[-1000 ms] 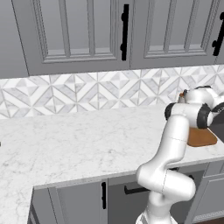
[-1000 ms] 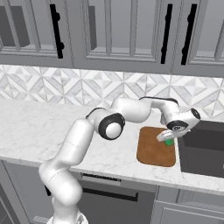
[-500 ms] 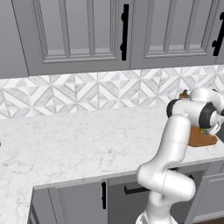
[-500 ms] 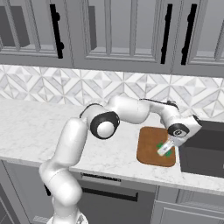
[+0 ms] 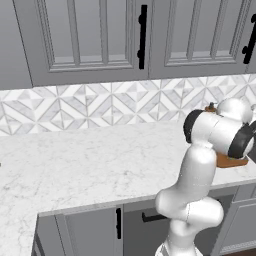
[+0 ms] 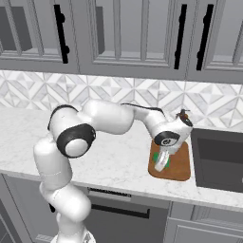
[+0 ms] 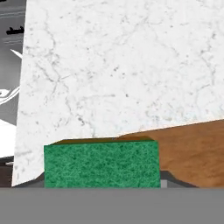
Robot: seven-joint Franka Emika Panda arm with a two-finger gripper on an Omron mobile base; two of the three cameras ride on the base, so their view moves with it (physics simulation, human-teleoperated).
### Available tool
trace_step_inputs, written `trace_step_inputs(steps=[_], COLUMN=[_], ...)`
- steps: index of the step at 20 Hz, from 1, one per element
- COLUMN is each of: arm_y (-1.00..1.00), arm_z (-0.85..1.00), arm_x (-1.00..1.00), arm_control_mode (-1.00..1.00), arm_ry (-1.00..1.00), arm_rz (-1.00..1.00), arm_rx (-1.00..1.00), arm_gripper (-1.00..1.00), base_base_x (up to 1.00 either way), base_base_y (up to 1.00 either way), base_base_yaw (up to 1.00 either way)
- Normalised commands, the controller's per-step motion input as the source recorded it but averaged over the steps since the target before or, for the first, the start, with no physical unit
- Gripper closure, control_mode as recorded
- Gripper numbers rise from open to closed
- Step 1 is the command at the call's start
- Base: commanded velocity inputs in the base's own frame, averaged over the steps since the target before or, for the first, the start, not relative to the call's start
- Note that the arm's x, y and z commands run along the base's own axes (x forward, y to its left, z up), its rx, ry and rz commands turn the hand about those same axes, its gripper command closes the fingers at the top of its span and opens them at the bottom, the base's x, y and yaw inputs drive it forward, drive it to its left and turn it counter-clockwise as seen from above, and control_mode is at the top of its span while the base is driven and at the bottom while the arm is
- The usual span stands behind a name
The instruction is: Pick up the sponge from the counter and clean the cutting board by briefly scrubbing or pressing down on the cutting board. Once finished, release the sponge.
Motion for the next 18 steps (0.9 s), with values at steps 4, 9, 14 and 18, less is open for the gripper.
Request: trace_step_inputs(steps=[4,9,14,18], arm_y=[1.0,1.0,0.93,0.82], arm_z=[0.57,0.18,0.04,0.11], arm_x=[-0.04,0.27,0.46,0.47], arm_control_mode=[-1.0,-1.0,-1.0,-1.0], arm_ry=[-0.15,0.01,0.01,0.04], arm_rz=[0.2,0.23,0.22,0.24], arm_rx=[-0.33,-0.14,0.0,0.0], arm_gripper=[1.0,1.0,1.0,1.0], base_base_x=[0.0,0.0,0.0,0.0], base_base_y=[0.0,0.0,0.0,0.0], base_base_yaw=[0.0,0.0,0.0,0.0])
